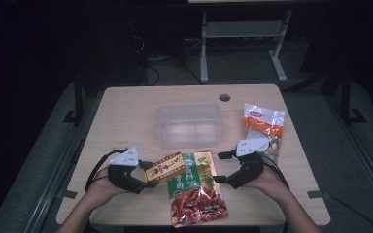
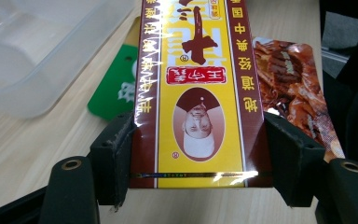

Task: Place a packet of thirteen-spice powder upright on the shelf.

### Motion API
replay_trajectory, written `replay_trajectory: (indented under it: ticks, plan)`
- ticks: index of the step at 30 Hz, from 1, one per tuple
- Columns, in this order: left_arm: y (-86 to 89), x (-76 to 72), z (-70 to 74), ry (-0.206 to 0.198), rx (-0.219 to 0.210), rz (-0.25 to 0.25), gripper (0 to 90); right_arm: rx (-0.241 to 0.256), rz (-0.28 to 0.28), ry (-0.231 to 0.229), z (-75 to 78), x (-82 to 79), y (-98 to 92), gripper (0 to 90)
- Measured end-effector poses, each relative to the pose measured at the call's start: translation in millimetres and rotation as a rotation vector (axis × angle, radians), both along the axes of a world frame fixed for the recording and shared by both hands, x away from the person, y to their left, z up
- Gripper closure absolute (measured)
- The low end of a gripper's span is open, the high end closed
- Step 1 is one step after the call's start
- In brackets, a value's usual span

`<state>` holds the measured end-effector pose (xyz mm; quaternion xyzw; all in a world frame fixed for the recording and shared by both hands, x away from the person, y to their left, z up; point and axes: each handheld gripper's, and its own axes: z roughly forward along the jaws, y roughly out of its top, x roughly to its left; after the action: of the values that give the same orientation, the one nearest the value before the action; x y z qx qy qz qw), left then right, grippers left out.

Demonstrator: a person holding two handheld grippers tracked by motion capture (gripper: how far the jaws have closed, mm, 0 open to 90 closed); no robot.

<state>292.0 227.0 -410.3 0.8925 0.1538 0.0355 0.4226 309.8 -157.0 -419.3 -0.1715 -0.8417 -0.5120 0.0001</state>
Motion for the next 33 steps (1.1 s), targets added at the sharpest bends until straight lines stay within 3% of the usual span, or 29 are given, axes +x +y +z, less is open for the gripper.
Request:
replay_trajectory:
  ticks: [11, 14, 19, 25, 33]
  plan:
    - [-23.9, 8.2, -0.1, 0.004, -0.020, -0.110, 31.9, 0.003, 0.110, -0.006, 11.6, 11.7, 21.6, 14.3]
    - [-32.2, 8.0, 0.3, 0.003, -0.022, -0.148, 31.9, 0.034, 0.138, -0.004, 12.1, 12.1, 24.9, 14.3]
    - [-44.2, 2.0, 0.9, -0.007, -0.026, -0.205, 31.9, 0.003, 0.174, -0.006, 10.6, 6.5, 31.4, 14.2]
    - [-46.9, -1.4, 0.8, -0.007, -0.038, -0.226, 31.9, -0.004, 0.223, -0.008, 11.0, -2.3, 40.8, 14.2]
    - [-47.1, -3.0, 0.5, -0.006, -0.048, -0.236, 31.9, -0.022, 0.240, -0.004, 9.2, -4.0, 47.1, 16.4]
